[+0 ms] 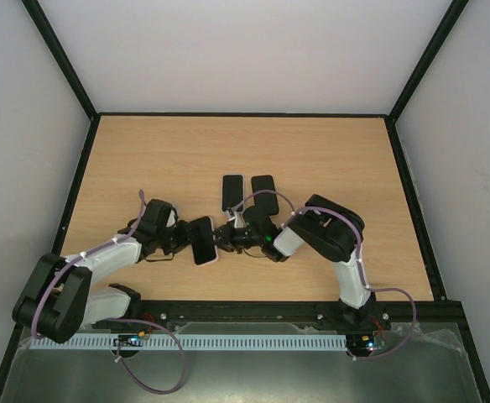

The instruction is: Put the phone into the phone case

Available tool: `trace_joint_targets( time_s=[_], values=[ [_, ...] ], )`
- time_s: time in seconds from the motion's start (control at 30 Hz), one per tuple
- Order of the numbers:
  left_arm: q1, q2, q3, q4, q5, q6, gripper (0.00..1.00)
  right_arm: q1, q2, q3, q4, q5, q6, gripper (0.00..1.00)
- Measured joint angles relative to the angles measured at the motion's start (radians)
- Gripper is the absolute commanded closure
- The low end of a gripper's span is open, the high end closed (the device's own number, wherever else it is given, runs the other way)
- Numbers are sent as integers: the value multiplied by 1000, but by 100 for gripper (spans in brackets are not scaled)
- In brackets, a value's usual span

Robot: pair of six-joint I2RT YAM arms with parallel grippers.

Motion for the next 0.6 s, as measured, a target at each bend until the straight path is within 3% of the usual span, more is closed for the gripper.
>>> trace_joint_targets(
  time_s=[0.1,0.3,0.6],
  values=[
    [1,-3,-4,10,11,-8,52,0,0,0,-1,-1,-23,91],
    [90,-121,-21,17,118,-14,20,-13,-26,-26,15,-5,-30,91],
    [284,-322,36,-5,289,10,12,-53,-214,-76,19,-36,-31,91]
  ],
)
